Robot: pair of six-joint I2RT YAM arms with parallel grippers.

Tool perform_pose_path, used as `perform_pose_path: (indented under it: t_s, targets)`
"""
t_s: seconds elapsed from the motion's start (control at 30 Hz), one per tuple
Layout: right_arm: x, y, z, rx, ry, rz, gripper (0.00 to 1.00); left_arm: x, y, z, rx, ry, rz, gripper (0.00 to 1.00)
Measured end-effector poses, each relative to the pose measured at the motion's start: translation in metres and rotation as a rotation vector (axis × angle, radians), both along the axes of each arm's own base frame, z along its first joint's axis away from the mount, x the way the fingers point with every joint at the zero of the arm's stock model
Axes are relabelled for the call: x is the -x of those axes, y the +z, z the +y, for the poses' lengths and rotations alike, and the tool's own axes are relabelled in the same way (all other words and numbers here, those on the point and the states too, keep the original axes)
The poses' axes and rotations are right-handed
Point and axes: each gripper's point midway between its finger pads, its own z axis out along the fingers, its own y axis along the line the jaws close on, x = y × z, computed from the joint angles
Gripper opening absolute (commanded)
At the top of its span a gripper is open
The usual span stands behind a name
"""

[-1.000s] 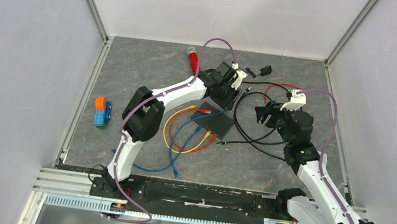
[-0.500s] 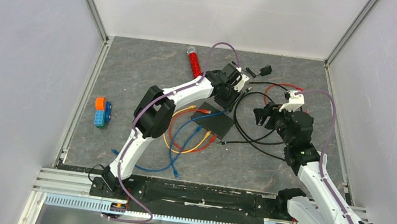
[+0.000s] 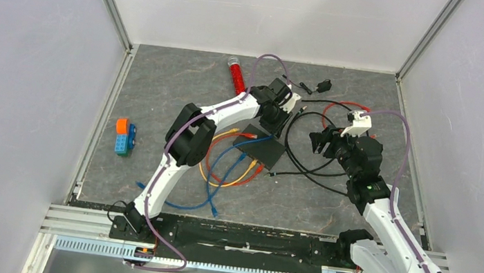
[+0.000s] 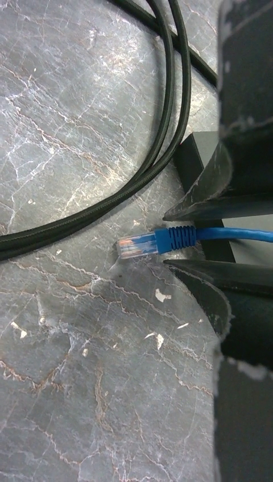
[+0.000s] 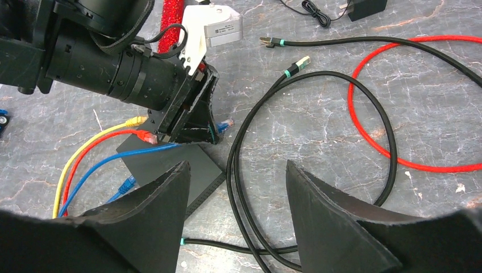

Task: Insert the plug into the switch port
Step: Pick up the connector from the center of the board.

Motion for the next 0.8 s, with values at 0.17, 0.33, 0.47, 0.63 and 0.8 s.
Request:
perform_pose_path:
  t_s: [0.17, 0.33, 0.47, 0.63, 0.8]
  targets:
    - [0.0, 0.001, -0.001, 0.006, -0.001, -0.004, 0.64, -0.002, 0.005, -0.003, 0.021, -0.003, 0.002, 0.12]
    - [0.0, -0.001, -0.001, 0.013, 0.001, -0.005, 0.62, -0.004, 0.011, -0.008, 0.044, -0.001, -0.004, 0.02]
    - [0.001, -0.007, -0.002, 0.016, -0.003, 0.011, 0.61, -0.004, 0.014, -0.007, 0.048, 0.001, -0.013, 0.02]
    - [-0.004, -0.028, 0.011, 0.005, 0.058, 0.092, 0.64, 0.026, 0.043, 0.04, -0.007, 0.059, -0.07, 0.02]
    - [-0.014, -0.035, 0.038, -0.022, 0.191, 0.148, 0.63, 0.061, 0.107, 0.103, 0.001, 0.157, -0.245, 0.02]
